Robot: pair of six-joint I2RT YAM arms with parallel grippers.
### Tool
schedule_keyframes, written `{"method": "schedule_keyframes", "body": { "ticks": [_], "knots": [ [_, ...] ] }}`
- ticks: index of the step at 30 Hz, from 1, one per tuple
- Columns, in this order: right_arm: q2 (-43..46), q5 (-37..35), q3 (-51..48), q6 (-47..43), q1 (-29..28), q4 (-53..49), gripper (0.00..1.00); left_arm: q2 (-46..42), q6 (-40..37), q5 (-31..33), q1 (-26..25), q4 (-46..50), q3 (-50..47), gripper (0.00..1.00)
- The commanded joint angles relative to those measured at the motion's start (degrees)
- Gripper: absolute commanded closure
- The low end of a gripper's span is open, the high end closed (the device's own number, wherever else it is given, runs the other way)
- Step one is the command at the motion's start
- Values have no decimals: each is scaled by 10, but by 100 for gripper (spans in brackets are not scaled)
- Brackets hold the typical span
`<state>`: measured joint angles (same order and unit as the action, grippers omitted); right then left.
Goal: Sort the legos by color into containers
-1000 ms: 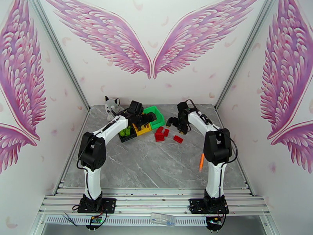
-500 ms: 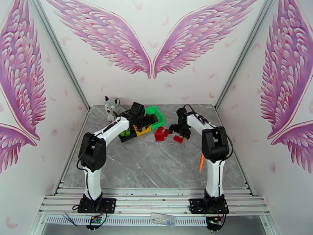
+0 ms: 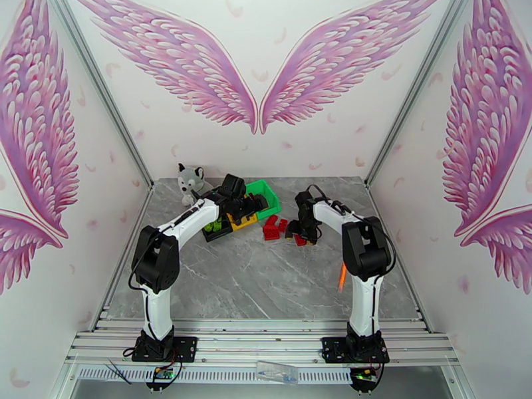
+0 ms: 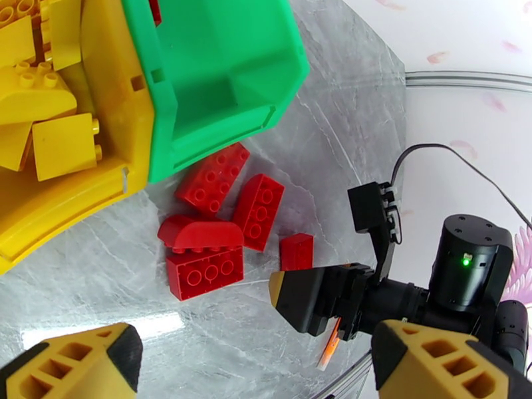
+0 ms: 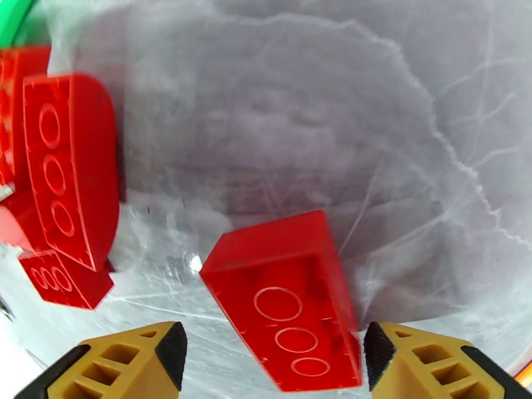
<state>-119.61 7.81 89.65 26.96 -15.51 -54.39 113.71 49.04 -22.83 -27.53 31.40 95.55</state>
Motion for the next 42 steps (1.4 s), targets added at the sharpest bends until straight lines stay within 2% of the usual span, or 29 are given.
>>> {"method": "schedule_keyframes", "body": {
  "ticks": [1,9,14,24,31,33,38,42],
  "knots": [
    [-19,-40,32,9,-2,-29,36,-29,-5,3,-1,0,-13,3],
    [-26,-34,56,20,-6,-34,54,-29,-13,8,5,12,-12,1],
    [-9,4,58,42,-15,-22,60,-15,-13,-10,15,12,3,1],
    [4,137,97,132,-31,60,63,30,6,-49,31,0,57,1],
    [-71,210,211,226,-32,124,63,31,36,-54,51,-25,62,2],
    [-102,215,260,245,-31,126,62,27,40,-54,58,-28,61,2],
    [-179,230,392,282,-31,121,41,15,34,-54,68,-22,60,2],
    [-204,237,439,283,-31,107,32,4,23,-46,71,-12,49,3]
  ]
}}
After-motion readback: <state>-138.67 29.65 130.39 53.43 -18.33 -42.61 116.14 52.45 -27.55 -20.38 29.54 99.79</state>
